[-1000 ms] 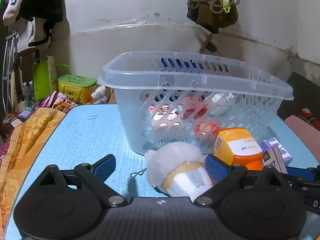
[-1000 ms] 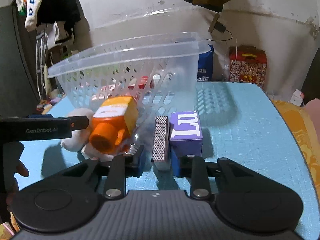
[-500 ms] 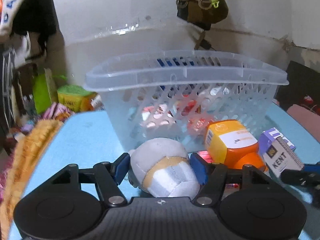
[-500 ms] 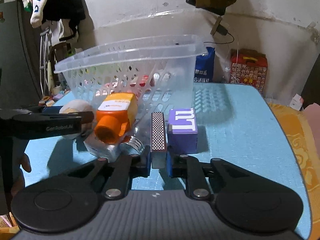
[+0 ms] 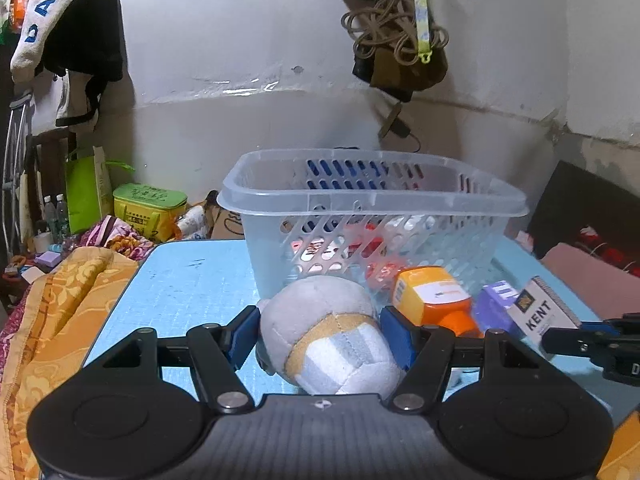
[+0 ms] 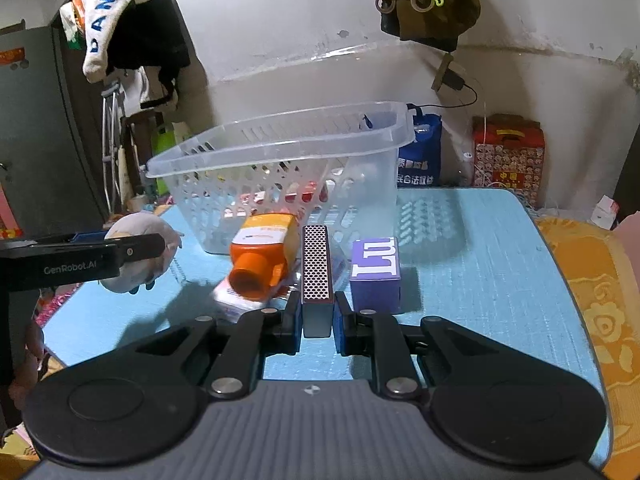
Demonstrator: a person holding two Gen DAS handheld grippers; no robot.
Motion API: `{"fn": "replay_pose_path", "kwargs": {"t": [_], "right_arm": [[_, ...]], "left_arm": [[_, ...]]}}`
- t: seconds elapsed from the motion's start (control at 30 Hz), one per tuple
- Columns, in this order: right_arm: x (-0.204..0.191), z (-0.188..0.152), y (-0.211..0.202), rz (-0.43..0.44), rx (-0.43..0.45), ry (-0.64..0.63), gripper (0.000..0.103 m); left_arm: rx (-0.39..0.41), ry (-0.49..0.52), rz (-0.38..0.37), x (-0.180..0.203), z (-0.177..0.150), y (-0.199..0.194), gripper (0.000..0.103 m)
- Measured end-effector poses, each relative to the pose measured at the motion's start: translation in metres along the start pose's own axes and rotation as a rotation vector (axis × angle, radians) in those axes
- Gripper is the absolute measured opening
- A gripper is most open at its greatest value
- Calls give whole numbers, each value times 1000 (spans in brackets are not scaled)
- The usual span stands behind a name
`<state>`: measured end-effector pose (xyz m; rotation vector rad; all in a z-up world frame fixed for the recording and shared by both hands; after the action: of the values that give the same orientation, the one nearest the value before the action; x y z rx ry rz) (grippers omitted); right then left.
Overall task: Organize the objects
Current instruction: 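Grasp the white plush ball with the left tool while the right tool grasps the grey metal file, then carry both items into the clear basket and open both tools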
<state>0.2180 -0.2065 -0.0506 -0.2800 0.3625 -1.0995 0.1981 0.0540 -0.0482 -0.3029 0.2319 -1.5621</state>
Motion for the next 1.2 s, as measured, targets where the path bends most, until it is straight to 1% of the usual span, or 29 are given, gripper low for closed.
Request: {"fn": "replay_pose_path", "kwargs": {"t": [0.1, 0.27, 0.37, 0.47, 0.83, 1.2], "right_arm": [[-6, 0, -11, 11, 18, -15, 18], [-17, 2, -29, 8, 73, -46, 18], [-18, 4, -36, 16, 96, -44, 18], [-18, 5, -43, 22, 114, -36, 18], [-16, 5, -52, 19, 151, -36, 18], [-12, 6, -57, 27, 173, -20, 18]], "left_arm": [[17, 0, -7, 1, 2, -12, 69], [55, -10, -9, 0, 7, -29, 69], [71, -32, -10, -3, 10, -35, 69], [94, -33, -1, -4, 13, -42, 69], [157, -5, -14, 8, 21, -62, 69], [191, 15, -30, 18, 23, -70, 69]]}}
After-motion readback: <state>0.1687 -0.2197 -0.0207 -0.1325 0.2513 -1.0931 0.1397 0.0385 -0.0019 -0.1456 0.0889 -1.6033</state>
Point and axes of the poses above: each gripper's, at about its wrist camera, not at the fingertips, and y roughly the way its jaws point, x to its right, z to its top, the point moved 5 cm from there along y, roughly the way its jaws point, and after that the axes turned 8 degrees about x, right-handed, at the moved point
